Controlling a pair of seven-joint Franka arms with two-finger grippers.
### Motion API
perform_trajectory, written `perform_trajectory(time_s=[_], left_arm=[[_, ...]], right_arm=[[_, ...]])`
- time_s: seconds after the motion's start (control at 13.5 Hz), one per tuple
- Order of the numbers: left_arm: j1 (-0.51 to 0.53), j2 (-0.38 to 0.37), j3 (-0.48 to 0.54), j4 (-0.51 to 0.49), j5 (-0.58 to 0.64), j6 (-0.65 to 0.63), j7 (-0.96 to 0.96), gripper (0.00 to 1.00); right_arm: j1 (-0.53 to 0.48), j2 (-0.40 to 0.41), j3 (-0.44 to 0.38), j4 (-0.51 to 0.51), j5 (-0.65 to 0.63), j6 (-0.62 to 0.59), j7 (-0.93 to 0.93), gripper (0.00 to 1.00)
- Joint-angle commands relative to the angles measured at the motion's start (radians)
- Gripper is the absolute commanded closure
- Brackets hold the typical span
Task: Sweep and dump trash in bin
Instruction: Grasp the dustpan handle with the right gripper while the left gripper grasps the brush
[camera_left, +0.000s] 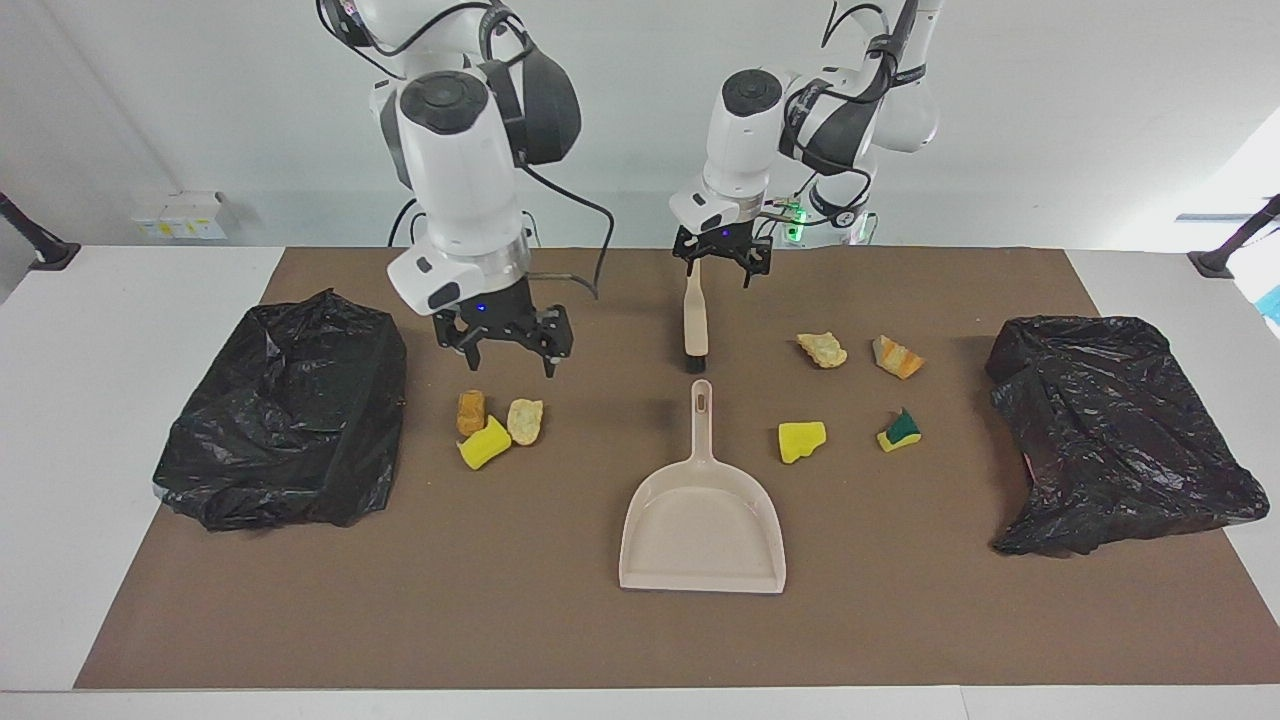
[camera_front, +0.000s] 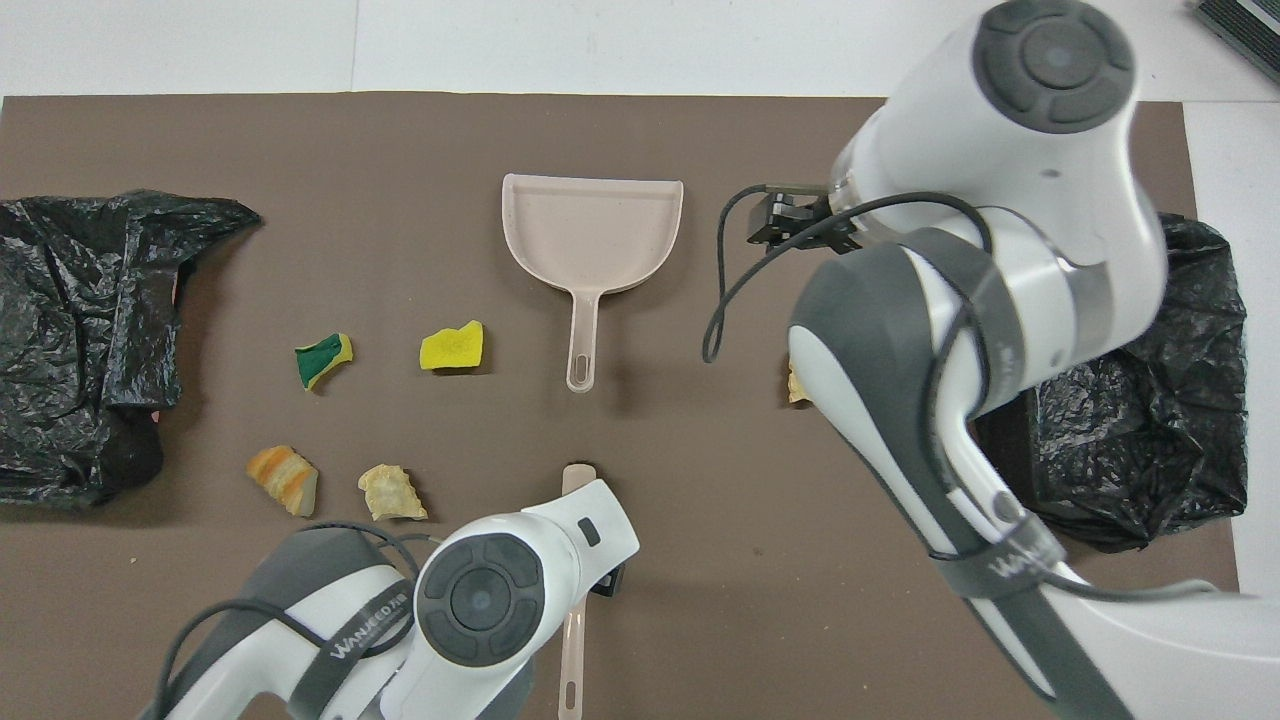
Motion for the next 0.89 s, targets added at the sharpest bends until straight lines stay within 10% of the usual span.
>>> perform_trajectory(time_s=[0.0, 0.37, 0.82], left_arm=[[-0.072, -0.035, 0.018, -0.1, -0.004, 0.07, -0.079, 0.0], [-0.149, -0.044, 0.018, -0.175, -0.002, 0.122, -0.157, 0.03], [-0.132, -0.043, 0.018, -0.169, -0.007, 0.056, -0.165, 1.0]], right_arm=[[0.059, 0.13, -0.008, 0.103, -0.033, 0.046, 0.062, 0.0], [0.137, 0.265, -0.013, 0.147, -0.042, 0.181, 0.135, 0.0], [0.219, 0.325, -0.027, 0.17, -0.042, 0.218, 0.136, 0.0]])
